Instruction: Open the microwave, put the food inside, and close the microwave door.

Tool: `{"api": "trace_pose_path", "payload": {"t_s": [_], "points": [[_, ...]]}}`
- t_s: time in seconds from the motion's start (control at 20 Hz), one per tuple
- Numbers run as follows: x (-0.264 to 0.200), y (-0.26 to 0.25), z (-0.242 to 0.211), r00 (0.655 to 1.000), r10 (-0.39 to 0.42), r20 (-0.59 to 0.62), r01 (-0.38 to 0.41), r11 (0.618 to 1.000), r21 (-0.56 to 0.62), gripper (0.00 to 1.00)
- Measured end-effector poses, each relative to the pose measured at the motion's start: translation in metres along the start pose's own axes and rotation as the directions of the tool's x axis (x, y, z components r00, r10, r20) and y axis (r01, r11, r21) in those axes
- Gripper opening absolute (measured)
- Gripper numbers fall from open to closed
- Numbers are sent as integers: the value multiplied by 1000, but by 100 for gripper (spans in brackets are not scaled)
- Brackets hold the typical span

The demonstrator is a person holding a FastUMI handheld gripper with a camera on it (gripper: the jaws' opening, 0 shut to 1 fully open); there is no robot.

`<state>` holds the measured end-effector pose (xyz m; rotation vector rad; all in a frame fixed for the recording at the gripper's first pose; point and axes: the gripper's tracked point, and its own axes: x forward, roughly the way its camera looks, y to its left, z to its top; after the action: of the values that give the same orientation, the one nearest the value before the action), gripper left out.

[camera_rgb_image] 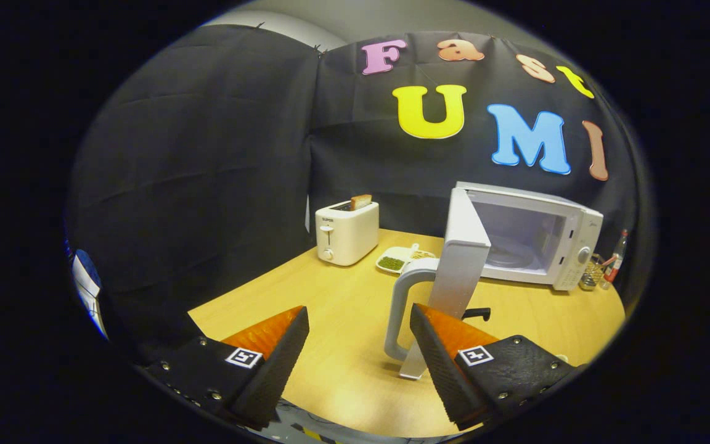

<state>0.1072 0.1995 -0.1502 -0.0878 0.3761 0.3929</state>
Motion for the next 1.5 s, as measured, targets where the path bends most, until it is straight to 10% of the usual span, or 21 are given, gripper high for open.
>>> {"api": "trace_pose_path", "payload": {"t_s": [0.6, 1.5], "points": [[-87, -99, 12, 968, -234, 91, 225, 968, 108, 97], [-68, -247, -138, 825, -462, -324, 522, 844, 126, 98]]}}
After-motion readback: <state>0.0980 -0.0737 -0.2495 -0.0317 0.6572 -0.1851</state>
